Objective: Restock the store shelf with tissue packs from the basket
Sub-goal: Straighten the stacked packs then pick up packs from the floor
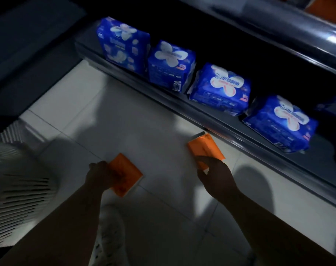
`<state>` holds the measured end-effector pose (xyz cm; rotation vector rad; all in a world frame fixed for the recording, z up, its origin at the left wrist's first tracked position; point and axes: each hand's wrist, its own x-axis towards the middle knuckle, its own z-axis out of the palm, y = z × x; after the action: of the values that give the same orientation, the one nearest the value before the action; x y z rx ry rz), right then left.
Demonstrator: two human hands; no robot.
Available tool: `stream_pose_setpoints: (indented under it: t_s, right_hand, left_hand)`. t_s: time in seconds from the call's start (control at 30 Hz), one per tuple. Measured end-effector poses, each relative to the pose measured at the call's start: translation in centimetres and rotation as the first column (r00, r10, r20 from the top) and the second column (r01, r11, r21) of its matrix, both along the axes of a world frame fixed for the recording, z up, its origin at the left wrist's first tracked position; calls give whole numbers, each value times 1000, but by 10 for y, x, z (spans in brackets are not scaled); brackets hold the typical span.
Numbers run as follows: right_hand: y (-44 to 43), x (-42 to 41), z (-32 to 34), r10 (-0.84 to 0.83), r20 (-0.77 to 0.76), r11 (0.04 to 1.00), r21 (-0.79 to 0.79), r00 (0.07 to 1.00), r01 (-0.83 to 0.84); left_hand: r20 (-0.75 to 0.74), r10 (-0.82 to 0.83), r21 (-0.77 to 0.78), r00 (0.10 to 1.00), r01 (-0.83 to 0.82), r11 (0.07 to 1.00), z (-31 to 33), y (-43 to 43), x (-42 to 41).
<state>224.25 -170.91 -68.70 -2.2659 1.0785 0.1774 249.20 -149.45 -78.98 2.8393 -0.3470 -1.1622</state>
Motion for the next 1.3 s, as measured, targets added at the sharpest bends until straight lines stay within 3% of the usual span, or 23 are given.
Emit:
stream_pose_setpoints:
  t_s: [0.07,0.17,0.3,0.43,0.57,0.7,0.83,0.93,1.1,1.3]
  right_hand:
    - [-8,-8,-2,-26,-42,1000,-2,999,25]
    - [-21,-13,-4,-83,-56,997,-4,995,83]
    - [-37,-13,-19,-158,-55,987,10,986,158]
    - [-49,-7,-39,-248,-29,967,48,968,250]
    - [-54,5,-59,-361,-31,929,70,932,363]
    - [-55,9,-71,-333,-140,942,4,933,337]
    - [-52,8,-72,-349,-197,923,97,916,372]
    - [-46,0,-61,-248,-199,946,161,948,281]
    - [-46,-15,-5,-196,-175,942,239,965,235]
    - [-51,-46,101,-304,68,915,299,950,271]
  left_hand:
    - [3,-54,-44,999,54,998,52,-16,-15]
    - [14,-45,-189,999,47,981,62,-47,-22]
    - [2,78,-549,997,-64,833,79,-84,-33]
    - [-24,163,-690,986,-134,711,86,-99,-43]
    - [-74,145,-721,987,-154,676,81,-103,-47]
    - [-124,129,-706,984,-179,685,71,-101,-45]
    - [-49,152,-642,987,-148,752,78,-106,-49]
    - [-22,108,-637,994,-97,765,92,-109,-52]
    - [-83,73,-664,994,-110,740,130,-114,-54]
    - [-79,-9,-694,997,-49,718,198,-124,-74]
